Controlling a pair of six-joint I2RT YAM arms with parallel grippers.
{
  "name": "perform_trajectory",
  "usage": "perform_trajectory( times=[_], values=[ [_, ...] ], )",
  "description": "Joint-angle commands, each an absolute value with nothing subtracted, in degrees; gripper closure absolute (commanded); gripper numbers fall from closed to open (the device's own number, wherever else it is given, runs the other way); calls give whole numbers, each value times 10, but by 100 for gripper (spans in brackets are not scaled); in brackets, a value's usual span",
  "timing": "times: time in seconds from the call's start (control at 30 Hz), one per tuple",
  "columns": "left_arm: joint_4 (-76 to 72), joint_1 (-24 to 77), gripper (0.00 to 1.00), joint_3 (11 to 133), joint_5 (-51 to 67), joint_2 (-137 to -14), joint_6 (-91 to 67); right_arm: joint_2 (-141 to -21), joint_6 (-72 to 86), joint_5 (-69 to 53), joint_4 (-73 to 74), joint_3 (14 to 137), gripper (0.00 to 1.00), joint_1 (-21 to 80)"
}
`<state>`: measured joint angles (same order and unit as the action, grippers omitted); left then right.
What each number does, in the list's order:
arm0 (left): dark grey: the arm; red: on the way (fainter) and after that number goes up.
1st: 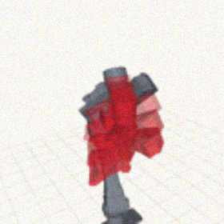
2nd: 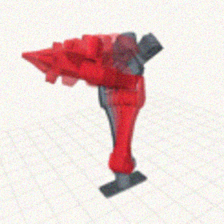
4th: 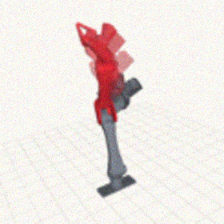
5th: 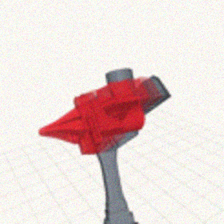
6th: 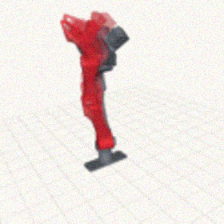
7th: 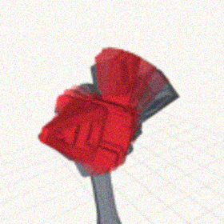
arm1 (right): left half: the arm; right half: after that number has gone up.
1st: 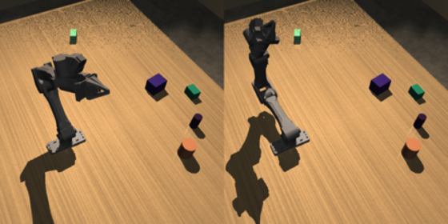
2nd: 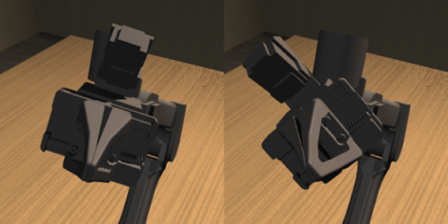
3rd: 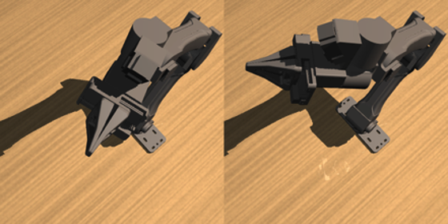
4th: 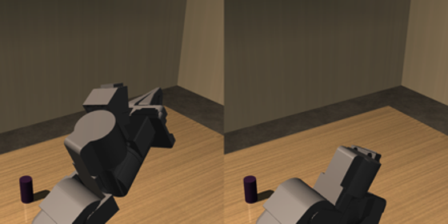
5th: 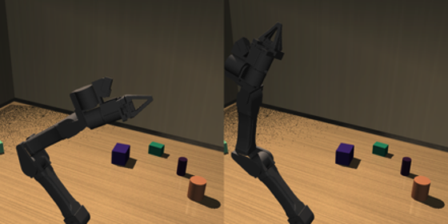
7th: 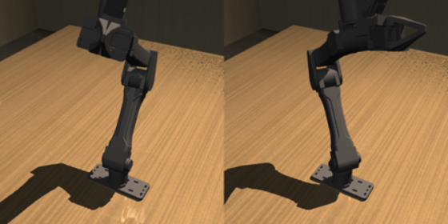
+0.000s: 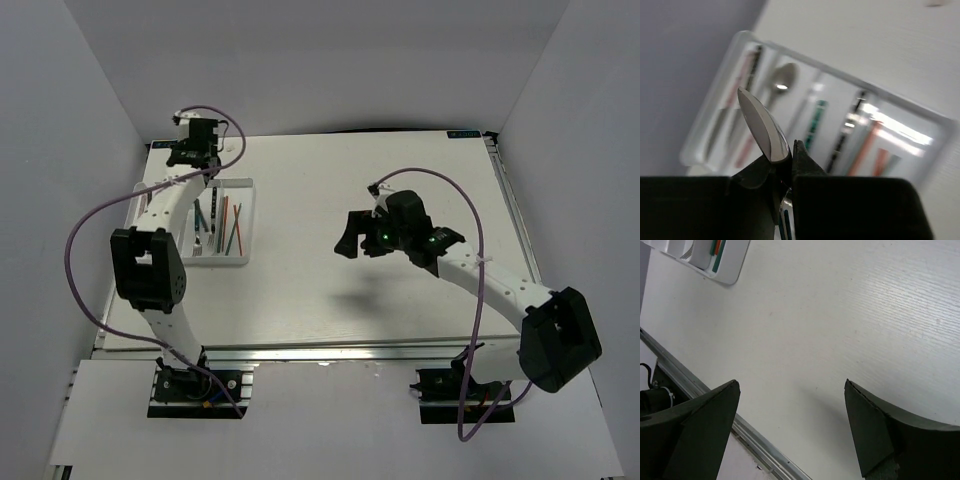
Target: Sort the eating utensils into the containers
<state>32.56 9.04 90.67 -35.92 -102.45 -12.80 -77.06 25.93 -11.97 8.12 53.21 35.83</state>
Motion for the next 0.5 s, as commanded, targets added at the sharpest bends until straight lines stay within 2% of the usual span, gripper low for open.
perform_trajectory(
  times=[0.0, 0.27, 0.47],
  values=[
    [366, 43, 100, 964, -505, -1084, -3, -745, 230, -132, 90, 516, 11, 355],
    [278, 18, 100, 1043, -557, -1242, 117, -687, 236, -177, 82, 458, 11, 354],
    [175, 2, 100, 997, -577, -1250, 175, -683, 238, -219, 55, 440, 11, 355]
  ],
)
